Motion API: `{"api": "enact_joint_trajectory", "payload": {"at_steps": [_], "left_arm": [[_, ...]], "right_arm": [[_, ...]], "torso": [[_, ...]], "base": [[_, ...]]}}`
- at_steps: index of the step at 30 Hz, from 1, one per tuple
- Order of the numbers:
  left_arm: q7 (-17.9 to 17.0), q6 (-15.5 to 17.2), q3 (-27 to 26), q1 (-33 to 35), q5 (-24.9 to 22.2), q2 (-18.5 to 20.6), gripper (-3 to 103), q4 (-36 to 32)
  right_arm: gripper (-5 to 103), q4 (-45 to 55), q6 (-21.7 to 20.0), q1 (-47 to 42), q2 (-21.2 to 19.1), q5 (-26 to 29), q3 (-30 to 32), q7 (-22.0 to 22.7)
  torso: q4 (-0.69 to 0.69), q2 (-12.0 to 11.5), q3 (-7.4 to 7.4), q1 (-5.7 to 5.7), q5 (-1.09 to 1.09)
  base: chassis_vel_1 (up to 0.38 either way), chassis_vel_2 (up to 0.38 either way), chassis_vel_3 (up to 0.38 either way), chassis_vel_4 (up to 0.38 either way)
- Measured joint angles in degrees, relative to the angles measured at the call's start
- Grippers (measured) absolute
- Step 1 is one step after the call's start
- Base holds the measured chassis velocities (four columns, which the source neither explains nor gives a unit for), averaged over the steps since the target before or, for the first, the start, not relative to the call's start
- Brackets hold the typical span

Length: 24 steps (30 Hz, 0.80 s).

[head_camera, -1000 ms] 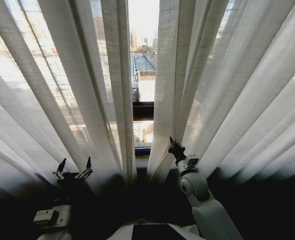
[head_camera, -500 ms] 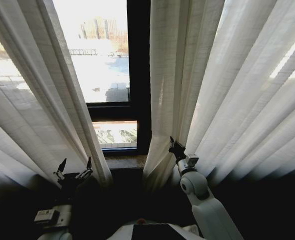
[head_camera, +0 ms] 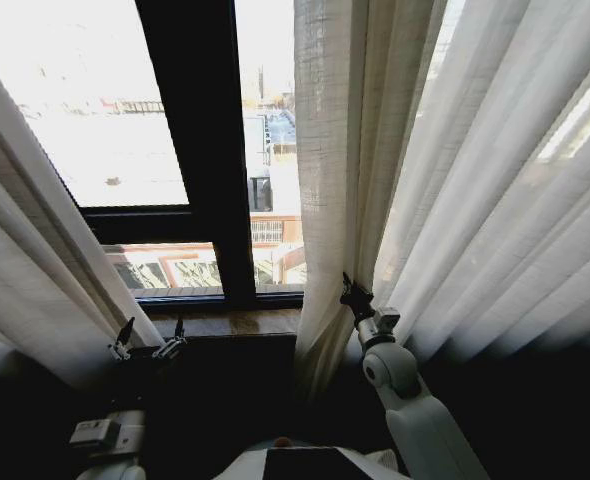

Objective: Open the curtains by pulling them apart, changing their state from closed to fully open.

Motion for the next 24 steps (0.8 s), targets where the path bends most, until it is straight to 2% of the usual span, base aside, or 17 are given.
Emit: {"api": "enact_joint_trajectory", "payload": {"at_steps": [24], "left_arm": [[0.06, -0.29, 0.14, -0.02, 0.19, 0.0, 100, 0.44]], "right_arm": [[0, -0.12, 0.07, -0.15, 0.26, 0.11, 2.4, -0.16]], "torso": [[0.0, 0.0, 0.0, -0.01, 0.02]], "base": [[-0.357, -0.354, 0.352, 0.354]]}}
